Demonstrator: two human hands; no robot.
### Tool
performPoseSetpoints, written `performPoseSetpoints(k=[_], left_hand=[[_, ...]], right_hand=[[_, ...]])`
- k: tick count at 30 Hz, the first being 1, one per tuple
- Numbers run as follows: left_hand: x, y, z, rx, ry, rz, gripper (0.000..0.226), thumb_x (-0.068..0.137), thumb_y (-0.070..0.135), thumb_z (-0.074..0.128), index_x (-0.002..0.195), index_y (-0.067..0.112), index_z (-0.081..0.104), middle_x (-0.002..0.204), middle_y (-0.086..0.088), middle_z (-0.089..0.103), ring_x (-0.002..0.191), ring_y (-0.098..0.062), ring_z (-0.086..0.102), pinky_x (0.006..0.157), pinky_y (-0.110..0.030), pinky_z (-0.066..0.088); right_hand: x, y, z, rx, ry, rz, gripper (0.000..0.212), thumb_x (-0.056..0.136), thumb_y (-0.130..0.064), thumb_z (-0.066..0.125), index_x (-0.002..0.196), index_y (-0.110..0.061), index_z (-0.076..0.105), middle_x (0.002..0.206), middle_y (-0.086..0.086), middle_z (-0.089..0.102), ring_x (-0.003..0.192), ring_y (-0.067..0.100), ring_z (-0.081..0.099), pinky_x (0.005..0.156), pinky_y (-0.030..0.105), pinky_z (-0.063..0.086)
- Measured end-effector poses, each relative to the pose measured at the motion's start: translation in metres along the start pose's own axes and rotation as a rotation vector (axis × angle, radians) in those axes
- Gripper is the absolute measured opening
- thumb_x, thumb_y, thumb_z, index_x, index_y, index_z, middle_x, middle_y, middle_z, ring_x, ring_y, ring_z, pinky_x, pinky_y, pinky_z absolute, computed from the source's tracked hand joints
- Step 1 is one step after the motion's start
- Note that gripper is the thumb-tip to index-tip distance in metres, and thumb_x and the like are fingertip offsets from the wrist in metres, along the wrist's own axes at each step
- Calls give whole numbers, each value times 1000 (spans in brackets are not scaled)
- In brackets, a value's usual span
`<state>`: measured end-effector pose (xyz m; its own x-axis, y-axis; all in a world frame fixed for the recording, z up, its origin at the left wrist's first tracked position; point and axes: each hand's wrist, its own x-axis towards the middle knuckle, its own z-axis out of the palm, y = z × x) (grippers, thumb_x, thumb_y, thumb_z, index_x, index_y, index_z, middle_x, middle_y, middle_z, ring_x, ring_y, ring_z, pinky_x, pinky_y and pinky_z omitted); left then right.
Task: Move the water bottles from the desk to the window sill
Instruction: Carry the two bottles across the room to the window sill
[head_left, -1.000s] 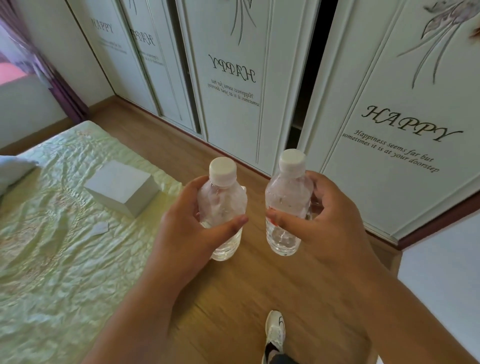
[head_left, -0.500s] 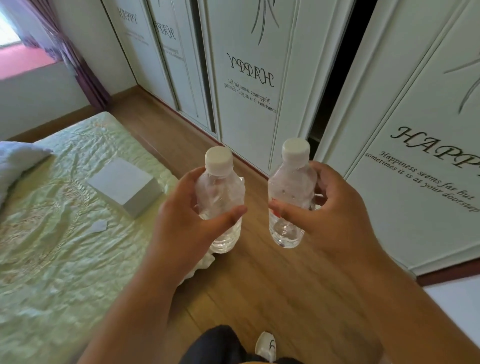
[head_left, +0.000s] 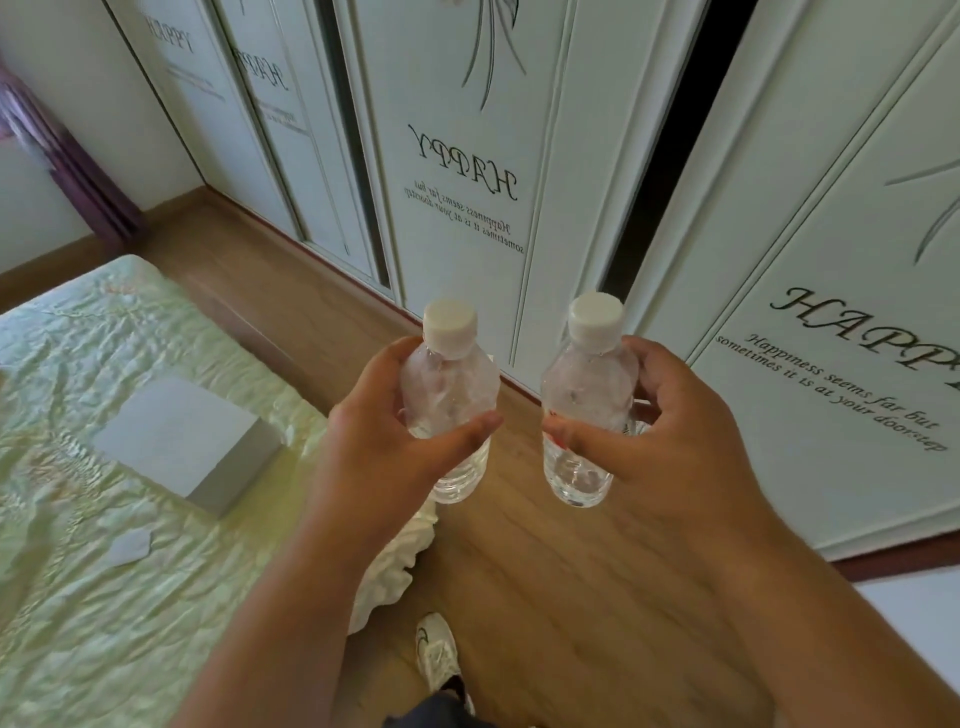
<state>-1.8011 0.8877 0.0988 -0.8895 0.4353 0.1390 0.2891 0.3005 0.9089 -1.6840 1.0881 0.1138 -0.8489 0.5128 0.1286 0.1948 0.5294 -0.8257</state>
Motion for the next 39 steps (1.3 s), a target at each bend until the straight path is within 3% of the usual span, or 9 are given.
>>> performPoseSetpoints(k=[2,7,12,19,23,28,35,39], left_hand=[[29,-4,-10,-25,-6,16,82,66,53,89,138,40,52,117,28,67,106,11,65,79,-7,52],[87,-20,-34,-40,-12,37,86,67,52,89,143,37,50,122,23,67,109,7,66,88,-18,54],[117,-35,-50,-10,7,7,87,66,53,90,142,39,50,120,25,67,108,8,65,84,-13,53],[154,-46,-56,55,57,-36,81,66,51,90,137,41,52,117,26,67,104,9,66,79,-4,52],[183,-44,-52,97,125,-59,82,64,54,89,137,39,53,117,27,66,104,10,65,77,-4,51],[227,-36,-30,128,230,-90,88,63,59,85,141,37,51,124,23,65,110,2,66,88,-13,51],[286,-19,11,134,375,-141,85,65,58,86,140,37,52,122,28,64,109,13,62,77,1,46],[300,-13,32,133,468,-172,82,65,52,87,138,34,54,123,25,66,109,11,63,84,-2,49]], right_hand=[[23,-8,11,-2,18,3,73,68,-57,85,132,-45,52,121,-26,64,106,-11,60,77,1,49],[74,-25,40,-4,51,0,69,71,-51,86,128,-49,49,120,-28,62,105,-18,56,73,-6,42],[109,-34,59,5,40,-19,71,67,-55,85,129,-47,51,112,-37,59,100,-23,55,68,-4,42],[167,-33,79,33,-32,-51,72,67,-57,84,131,-45,54,114,-32,62,104,-19,55,73,-3,42],[210,-26,83,85,-80,-68,70,66,-56,83,128,-46,53,112,-33,61,102,-20,55,71,-3,42],[282,-10,78,92,-171,-132,75,63,-63,79,129,-41,53,114,-32,59,101,-17,57,72,-6,40],[382,9,61,96,-275,-239,72,67,-56,83,131,-37,55,121,-23,62,104,-8,58,78,-1,47],[420,20,57,102,-380,-285,69,69,-55,85,130,-38,56,120,-22,64,104,-8,60,83,5,51]])
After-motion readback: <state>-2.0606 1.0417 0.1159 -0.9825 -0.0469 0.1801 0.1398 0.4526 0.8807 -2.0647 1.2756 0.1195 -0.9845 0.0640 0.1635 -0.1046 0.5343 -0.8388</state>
